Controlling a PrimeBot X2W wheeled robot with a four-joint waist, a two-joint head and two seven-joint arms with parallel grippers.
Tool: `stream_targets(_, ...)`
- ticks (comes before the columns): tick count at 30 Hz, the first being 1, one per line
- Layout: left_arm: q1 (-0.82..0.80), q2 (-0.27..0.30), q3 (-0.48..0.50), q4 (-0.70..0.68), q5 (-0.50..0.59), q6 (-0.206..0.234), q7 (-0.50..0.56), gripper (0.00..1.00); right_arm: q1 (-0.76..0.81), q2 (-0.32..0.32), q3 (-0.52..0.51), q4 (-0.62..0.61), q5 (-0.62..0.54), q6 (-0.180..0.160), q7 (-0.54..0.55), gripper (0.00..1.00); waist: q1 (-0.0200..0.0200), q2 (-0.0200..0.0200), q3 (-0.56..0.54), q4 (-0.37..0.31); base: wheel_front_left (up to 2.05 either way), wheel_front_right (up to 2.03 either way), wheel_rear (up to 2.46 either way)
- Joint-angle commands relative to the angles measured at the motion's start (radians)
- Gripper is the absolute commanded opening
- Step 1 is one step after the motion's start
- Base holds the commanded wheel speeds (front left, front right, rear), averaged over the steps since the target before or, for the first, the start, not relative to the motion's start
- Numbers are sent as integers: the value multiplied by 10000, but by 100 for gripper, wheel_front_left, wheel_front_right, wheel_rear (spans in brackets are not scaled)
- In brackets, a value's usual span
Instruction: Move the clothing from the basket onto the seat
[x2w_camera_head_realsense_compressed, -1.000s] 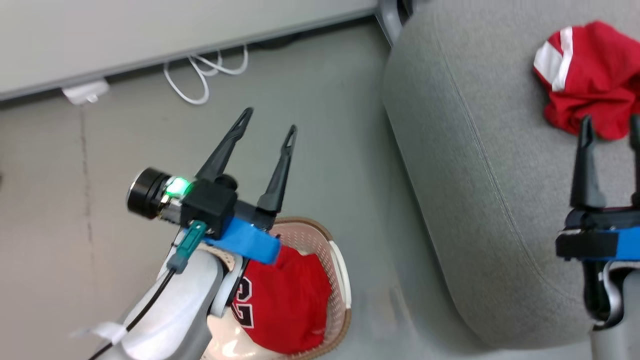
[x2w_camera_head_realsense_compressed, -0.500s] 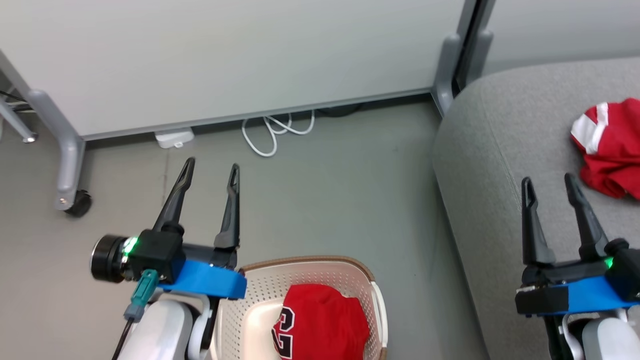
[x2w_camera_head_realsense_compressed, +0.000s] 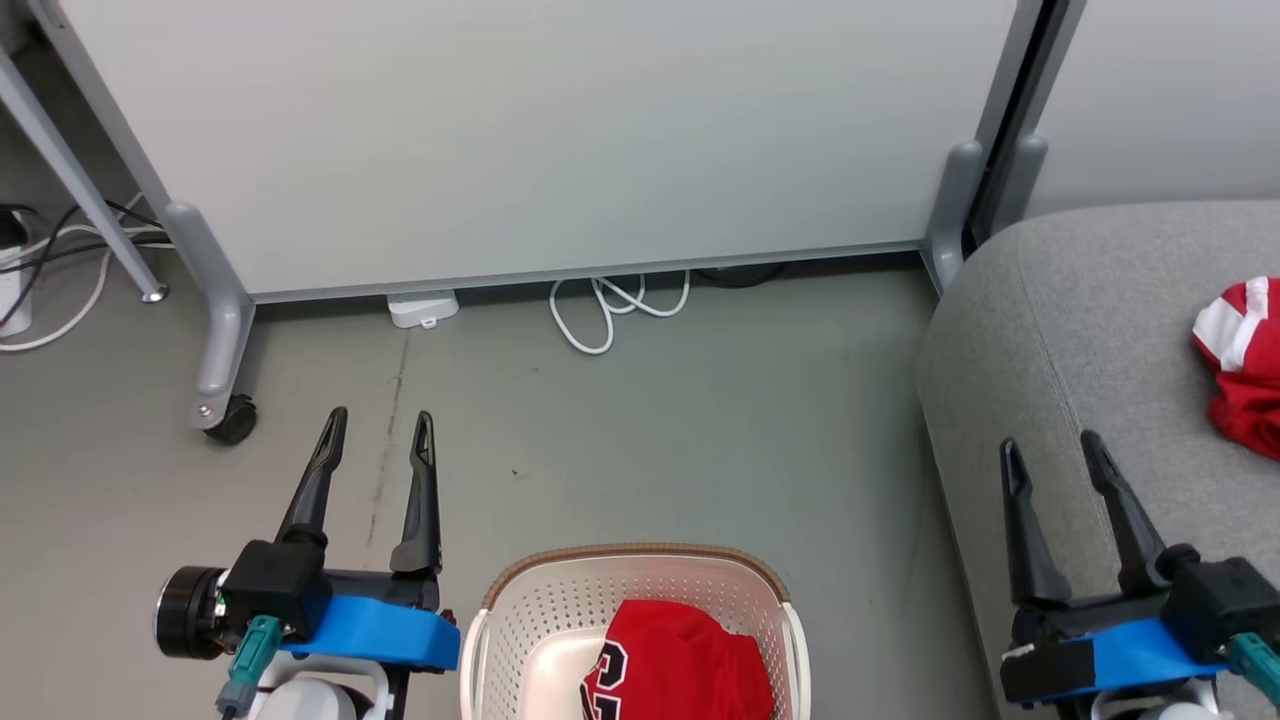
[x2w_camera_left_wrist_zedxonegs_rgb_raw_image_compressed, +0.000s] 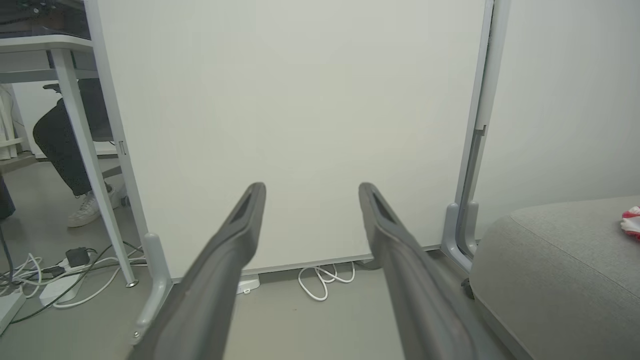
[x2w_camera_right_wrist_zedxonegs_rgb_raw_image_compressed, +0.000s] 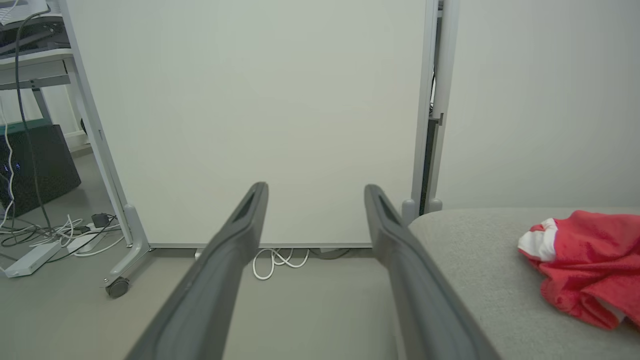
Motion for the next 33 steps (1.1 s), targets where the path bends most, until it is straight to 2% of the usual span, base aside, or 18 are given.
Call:
stream_targets(1, 120, -78, 155, -29, 112, -100, -28, 100, 236, 47, 21, 51, -50, 5, -5, 100, 1, -1, -100, 96, 0, 0, 0)
stream_targets(15, 388, -422, 756, 45, 391, -470, -29, 100, 435, 69, -12, 136, 108, 5, -5, 100, 1, -1, -134, 136, 0, 0, 0)
stream_targets(33, 229, -536, 1031, 140, 575, -677, -29, 100, 345, 71, 62, 165, 245, 5, -5, 100, 1, -1, -14, 58, 0, 0, 0)
